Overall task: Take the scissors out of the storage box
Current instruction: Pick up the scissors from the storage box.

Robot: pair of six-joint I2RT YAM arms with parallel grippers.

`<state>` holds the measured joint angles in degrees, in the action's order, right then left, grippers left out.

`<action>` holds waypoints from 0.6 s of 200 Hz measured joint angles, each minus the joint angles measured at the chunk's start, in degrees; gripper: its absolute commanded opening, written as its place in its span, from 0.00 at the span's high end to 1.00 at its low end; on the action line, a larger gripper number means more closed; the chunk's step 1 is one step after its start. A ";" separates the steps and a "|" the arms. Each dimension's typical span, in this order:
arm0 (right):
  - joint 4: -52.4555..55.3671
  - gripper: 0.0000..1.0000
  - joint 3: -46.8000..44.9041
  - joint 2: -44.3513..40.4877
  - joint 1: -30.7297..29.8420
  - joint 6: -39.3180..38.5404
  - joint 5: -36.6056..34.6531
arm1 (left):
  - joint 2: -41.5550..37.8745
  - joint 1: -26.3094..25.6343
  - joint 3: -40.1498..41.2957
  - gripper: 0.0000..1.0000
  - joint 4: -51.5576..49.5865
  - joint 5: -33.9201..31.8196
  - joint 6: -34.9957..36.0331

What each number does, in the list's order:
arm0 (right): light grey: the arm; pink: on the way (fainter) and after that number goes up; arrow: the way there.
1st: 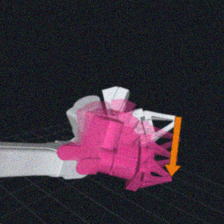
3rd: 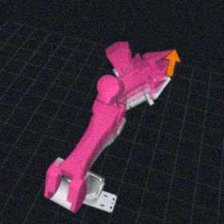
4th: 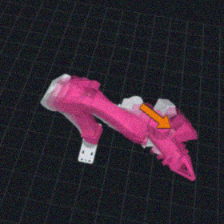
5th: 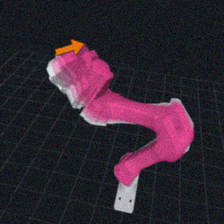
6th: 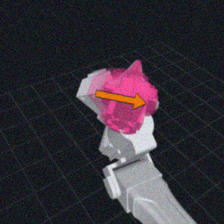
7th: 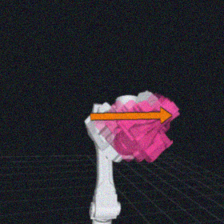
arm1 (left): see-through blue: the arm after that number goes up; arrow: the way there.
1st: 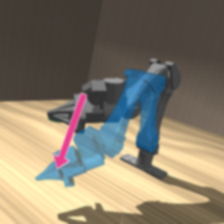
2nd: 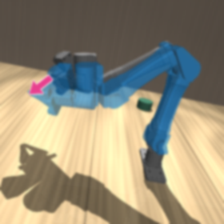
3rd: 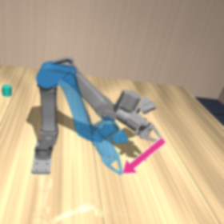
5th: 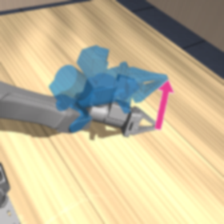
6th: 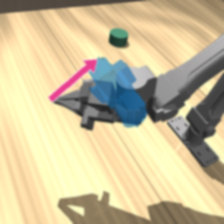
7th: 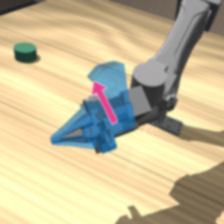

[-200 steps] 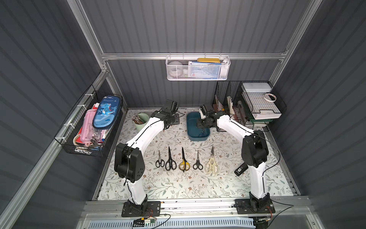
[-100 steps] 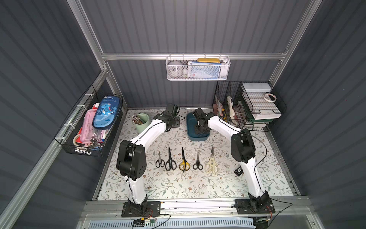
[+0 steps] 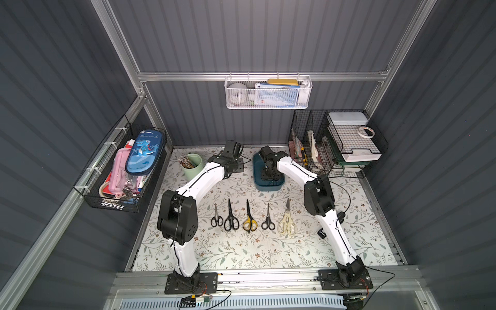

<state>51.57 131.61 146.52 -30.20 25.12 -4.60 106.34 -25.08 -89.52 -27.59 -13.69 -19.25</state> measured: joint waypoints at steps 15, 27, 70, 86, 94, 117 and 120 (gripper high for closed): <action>-0.11 0.55 0.35 0.22 0.11 0.63 1.20 | 0.00 -0.02 0.00 0.59 0.09 0.17 0.00; -0.11 0.56 0.42 0.26 0.42 1.03 1.95 | 0.00 0.00 0.00 0.59 0.20 0.20 0.00; -0.55 0.55 0.46 -0.26 1.53 0.92 3.19 | 0.00 -0.02 -0.28 0.59 0.17 0.22 0.00; -0.61 0.55 -0.11 -1.33 1.44 0.00 2.01 | 0.02 -0.02 -0.85 0.59 0.22 0.37 0.00; -0.50 0.54 -0.17 -2.19 1.20 -0.59 1.18 | 0.07 -0.02 -1.22 0.59 0.22 0.48 0.00; -0.04 0.54 0.26 -5.68 0.44 -1.73 -0.92 | 0.22 -0.02 -2.01 0.59 0.46 0.79 0.00; 0.17 0.54 0.46 -6.03 0.37 -1.86 -1.11 | 0.24 -0.02 -2.08 0.59 0.46 0.83 0.00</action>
<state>51.75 132.07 140.49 -29.82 23.27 -5.72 106.59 -25.10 -91.59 -27.14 -12.86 -19.25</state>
